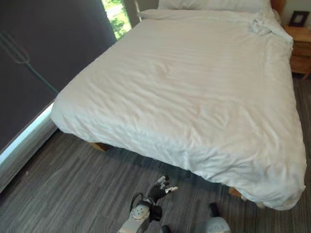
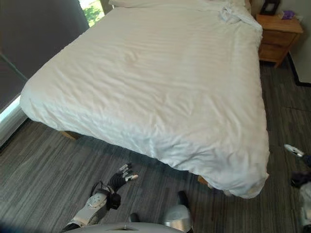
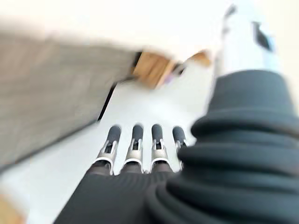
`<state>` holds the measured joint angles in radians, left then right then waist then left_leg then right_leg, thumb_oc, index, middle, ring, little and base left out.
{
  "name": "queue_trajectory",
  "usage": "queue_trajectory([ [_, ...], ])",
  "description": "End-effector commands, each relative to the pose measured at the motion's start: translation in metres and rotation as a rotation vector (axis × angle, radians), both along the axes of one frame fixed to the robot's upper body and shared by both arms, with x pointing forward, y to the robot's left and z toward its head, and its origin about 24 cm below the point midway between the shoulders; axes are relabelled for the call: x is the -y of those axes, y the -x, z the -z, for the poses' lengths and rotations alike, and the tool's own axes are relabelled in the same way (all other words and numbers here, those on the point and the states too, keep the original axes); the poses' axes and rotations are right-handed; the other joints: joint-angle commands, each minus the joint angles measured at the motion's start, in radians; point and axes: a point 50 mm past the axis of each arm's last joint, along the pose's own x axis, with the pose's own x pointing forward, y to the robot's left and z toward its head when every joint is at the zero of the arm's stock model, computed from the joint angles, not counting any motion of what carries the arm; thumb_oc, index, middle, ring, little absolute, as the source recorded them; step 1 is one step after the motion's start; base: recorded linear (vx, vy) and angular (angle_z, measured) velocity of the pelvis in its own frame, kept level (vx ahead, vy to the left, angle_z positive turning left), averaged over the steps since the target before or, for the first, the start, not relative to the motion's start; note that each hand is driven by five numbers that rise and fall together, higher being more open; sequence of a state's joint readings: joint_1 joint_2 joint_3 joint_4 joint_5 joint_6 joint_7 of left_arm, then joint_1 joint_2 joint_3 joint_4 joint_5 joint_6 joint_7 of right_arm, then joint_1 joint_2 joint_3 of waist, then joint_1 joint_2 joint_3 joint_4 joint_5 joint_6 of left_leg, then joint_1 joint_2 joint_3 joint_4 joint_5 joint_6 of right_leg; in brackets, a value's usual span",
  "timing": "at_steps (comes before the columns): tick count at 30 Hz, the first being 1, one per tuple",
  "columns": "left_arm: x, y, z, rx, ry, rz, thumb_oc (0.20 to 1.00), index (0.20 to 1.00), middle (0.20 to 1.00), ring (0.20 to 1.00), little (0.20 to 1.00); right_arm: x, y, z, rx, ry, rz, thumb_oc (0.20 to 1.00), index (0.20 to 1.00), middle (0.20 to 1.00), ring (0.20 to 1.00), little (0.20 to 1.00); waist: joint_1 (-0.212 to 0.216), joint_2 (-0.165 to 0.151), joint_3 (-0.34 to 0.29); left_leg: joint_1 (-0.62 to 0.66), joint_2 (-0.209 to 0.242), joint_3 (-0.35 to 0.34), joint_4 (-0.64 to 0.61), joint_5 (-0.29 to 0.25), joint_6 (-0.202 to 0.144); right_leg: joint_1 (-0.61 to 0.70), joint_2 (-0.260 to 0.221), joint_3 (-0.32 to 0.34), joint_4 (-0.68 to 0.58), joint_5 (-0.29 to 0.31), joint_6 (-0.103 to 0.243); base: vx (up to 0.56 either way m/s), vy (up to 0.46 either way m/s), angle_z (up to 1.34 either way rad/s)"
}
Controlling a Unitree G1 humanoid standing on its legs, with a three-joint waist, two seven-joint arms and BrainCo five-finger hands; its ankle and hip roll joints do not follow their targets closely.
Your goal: Making the bed.
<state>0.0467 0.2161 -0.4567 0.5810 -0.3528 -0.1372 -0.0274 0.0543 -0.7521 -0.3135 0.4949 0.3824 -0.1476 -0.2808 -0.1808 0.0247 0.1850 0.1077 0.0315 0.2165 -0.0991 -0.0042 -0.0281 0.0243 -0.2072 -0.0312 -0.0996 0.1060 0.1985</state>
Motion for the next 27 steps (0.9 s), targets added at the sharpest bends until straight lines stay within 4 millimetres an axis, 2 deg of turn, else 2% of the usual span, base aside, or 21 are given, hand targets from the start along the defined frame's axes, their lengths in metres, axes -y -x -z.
queue_trajectory([
  [1, -0.015, -0.023, -0.018, 0.081, 0.027, -0.055, 1.000, 1.000, 1.000, 1.000, 1.000, -0.039, -0.049, -0.032, 0.356, -0.135, -0.141, 0.200, 0.200, 0.200, 0.200, 0.200, 0.062, -0.062, -0.002, 0.002, 0.038, -0.017, 0.012, -0.060, -0.044, 0.003, 0.009, -0.017, 0.071, -0.089, -0.013, 0.02, -0.031, 0.22],
  [2, -0.016, -0.024, -0.018, 0.081, 0.025, -0.056, 1.000, 1.000, 1.000, 1.000, 1.000, -0.040, -0.049, -0.031, 0.356, -0.138, -0.142, 0.200, 0.200, 0.200, 0.200, 0.200, 0.060, -0.064, -0.001, 0.002, 0.038, -0.019, 0.012, -0.060, -0.044, 0.004, 0.009, -0.019, 0.071, -0.090, -0.013, 0.03, -0.058, 0.22],
  [3, -0.017, -0.024, -0.020, 0.087, 0.028, -0.059, 1.000, 1.000, 1.000, 1.000, 1.000, -0.066, -0.068, -0.041, 0.459, -0.202, -0.236, 0.200, 0.200, 0.200, 0.200, 0.200, 0.078, -0.056, 0.002, -0.004, 0.037, -0.026, 0.012, -0.055, -0.045, 0.005, 0.007, -0.029, 0.073, -0.092, -0.015, 0.04, -0.060, 0.23],
  [6, -0.016, -0.023, -0.023, 0.099, 0.035, -0.044, 1.000, 1.000, 1.000, 1.000, 1.000, -0.105, -0.108, -0.053, 0.659, -0.466, -0.341, 0.200, 0.200, 0.200, 0.200, 0.200, 0.126, -0.031, 0.009, -0.023, 0.035, -0.044, 0.012, -0.041, -0.054, 0.011, 0.002, -0.059, 0.067, -0.095, -0.021, 0.04, -0.070, 0.27],
  [7, -0.017, -0.023, -0.023, 0.100, 0.034, -0.045, 1.000, 1.000, 1.000, 1.000, 1.000, -0.105, -0.108, -0.053, 0.662, -0.469, -0.343, 0.200, 0.200, 0.200, 0.200, 0.200, 0.123, -0.032, 0.010, -0.024, 0.035, -0.045, 0.012, -0.041, -0.054, 0.012, 0.002, -0.061, 0.066, -0.095, -0.021, 0.02, -0.041, 0.28],
  [10, -0.018, -0.023, -0.023, 0.095, 0.051, -0.065, 1.000, 1.000, 1.000, 1.000, 1.000, -0.124, -0.123, -0.062, 0.810, -0.637, -0.378, 0.200, 0.200, 0.200, 0.200, 0.200, 0.150, -0.009, 0.016, -0.046, 0.032, -0.066, 0.012, -0.028, -0.063, 0.014, 0.004, -0.081, 0.052, -0.097, -0.023, 0.01, -0.050, 0.25],
  [11, -0.018, -0.023, -0.023, 0.097, 0.050, -0.065, 1.000, 1.000, 1.000, 1.000, 1.000, -0.125, -0.123, -0.062, 0.812, -0.638, -0.379, 0.200, 0.200, 0.200, 0.200, 0.200, 0.148, -0.009, 0.016, -0.048, 0.033, -0.069, 0.012, -0.027, -0.063, 0.014, 0.004, -0.083, 0.051, -0.096, -0.024, -0.02, -0.045, 0.17],
  [12, -0.019, -0.025, -0.024, 0.102, 0.050, -0.071, 1.000, 1.000, 1.000, 1.000, 1.000, -0.130, -0.129, -0.066, 0.841, -0.661, -0.377, 0.200, 0.200, 0.200, 0.200, 0.200, 0.158, 0.003, 0.025, -0.064, 0.032, -0.077, 0.012, -0.020, -0.069, 0.008, 0.004, -0.088, 0.048, -0.097, -0.025, -0.08, -0.052, 0.25],
  [14, -0.019, -0.029, -0.026, 0.117, 0.058, -0.080, 1.000, 1.000, 1.000, 1.000, 1.000, -0.123, -0.139, -0.062, 0.848, -0.724, -0.294, 0.200, 0.200, 0.200, 0.200, 0.200, 0.175, 0.036, 0.049, -0.107, 0.030, -0.093, 0.012, -0.001, -0.080, -0.020, 0.002, -0.100, 0.041, -0.093, -0.029, -0.11, -0.039, 0.19],
  [15, -0.019, -0.030, -0.026, 0.120, 0.059, -0.080, 1.000, 1.000, 1.000, 1.000, 1.000, -0.122, -0.140, -0.063, 0.850, -0.724, -0.295, 0.200, 0.200, 0.200, 0.200, 0.200, 0.175, 0.038, 0.048, -0.112, 0.030, -0.094, 0.012, 0.000, -0.080, -0.025, 0.003, -0.101, 0.042, -0.093, -0.029, -0.12, -0.003, 0.21],
  [17, -0.016, -0.036, -0.033, 0.156, 0.083, -0.082, 1.000, 1.000, 1.000, 1.000, 1.000, -0.106, -0.145, -0.050, 0.810, -0.794, -0.191, 0.200, 0.200, 0.200, 0.200, 0.200, 0.179, 0.085, 0.079, -0.156, 0.023, -0.097, 0.012, 0.017, -0.087, -0.079, -0.002, -0.094, 0.045, -0.084, -0.029, -0.15, 0.019, 0.29],
  [19, -0.014, -0.039, -0.037, 0.173, 0.106, -0.090, 1.000, 1.000, 1.000, 1.000, 1.000, -0.089, -0.140, -0.029, 0.731, -0.820, -0.115, 0.200, 0.200, 0.200, 0.200, 0.200, 0.177, 0.113, 0.101, -0.189, 0.021, -0.087, 0.012, 0.027, -0.090, -0.128, -0.010, -0.084, 0.049, -0.075, -0.026, -0.12, 0.029, 0.08],
  [20, -0.013, -0.040, -0.037, 0.173, 0.107, -0.090, 1.000, 1.000, 1.000, 1.000, 1.000, -0.089, -0.140, -0.030, 0.731, -0.820, -0.115, 0.200, 0.200, 0.200, 0.200, 0.200, 0.178, 0.113, 0.099, -0.191, 0.021, -0.086, 0.012, 0.027, -0.090, -0.131, -0.010, -0.083, 0.051, -0.075, -0.026, -0.10, 0.035, -0.06],
  [23, -0.012, -0.043, -0.038, 0.183, 0.125, -0.109, 1.000, 1.000, 1.000, 1.000, 1.000, -0.064, -0.124, -0.008, 0.633, -0.819, -0.010, 0.200, 0.200, 0.200, 0.200, 0.200, 0.168, 0.138, 0.121, -0.231, 0.023, -0.070, 0.012, 0.038, -0.092, -0.186, -0.016, -0.068, 0.056, -0.066, -0.022, -0.08, 0.038, -0.08],
  [24, -0.011, -0.044, -0.039, 0.184, 0.128, -0.108, 1.000, 1.000, 1.000, 1.000, 1.000, -0.062, -0.124, -0.009, 0.635, -0.817, -0.012, 0.200, 0.200, 0.200, 0.200, 0.200, 0.173, 0.141, 0.116, -0.237, 0.024, -0.067, 0.012, 0.039, -0.092, -0.195, -0.016, -0.064, 0.059, -0.065, -0.022, -0.06, 0.046, -0.14],
  [25, -0.008, -0.046, -0.037, 0.178, 0.124, -0.114, 1.000, 1.000, 1.000, 1.000, 1.000, -0.042, -0.107, 0.005, 0.583, -0.815, 0.069, 0.200, 0.200, 0.200, 0.200, 0.200, 0.163, 0.147, 0.126, -0.251, 0.025, -0.052, 0.012, 0.041, -0.092, -0.211, -0.017, -0.058, 0.057, -0.061, -0.016, -0.03, 0.031, -0.14],
  [26, -0.008, -0.047, -0.037, 0.179, 0.125, -0.113, 1.000, 1.000, 1.000, 1.000, 1.000, -0.041, -0.107, 0.005, 0.584, -0.814, 0.069, 0.200, 0.200, 0.200, 0.200, 0.200, 0.164, 0.147, 0.125, -0.252, 0.026, -0.051, 0.012, 0.040, -0.092, -0.212, -0.017, -0.057, 0.057, -0.060, -0.016, -0.04, 0.077, -0.19],
  [27, -0.004, -0.050, -0.036, 0.174, 0.120, -0.108, 1.000, 1.000, 1.000, 1.000, 1.000, -0.026, -0.089, 0.017, 0.561, -0.809, 0.142, 0.200, 0.200, 0.200, 0.200, 0.200, 0.149, 0.145, 0.129, -0.251, 0.026, -0.040, 0.012, 0.038, -0.089, -0.209, -0.017, -0.054, 0.046, -0.056, -0.010, 0.03, 0.095, -0.15],
])
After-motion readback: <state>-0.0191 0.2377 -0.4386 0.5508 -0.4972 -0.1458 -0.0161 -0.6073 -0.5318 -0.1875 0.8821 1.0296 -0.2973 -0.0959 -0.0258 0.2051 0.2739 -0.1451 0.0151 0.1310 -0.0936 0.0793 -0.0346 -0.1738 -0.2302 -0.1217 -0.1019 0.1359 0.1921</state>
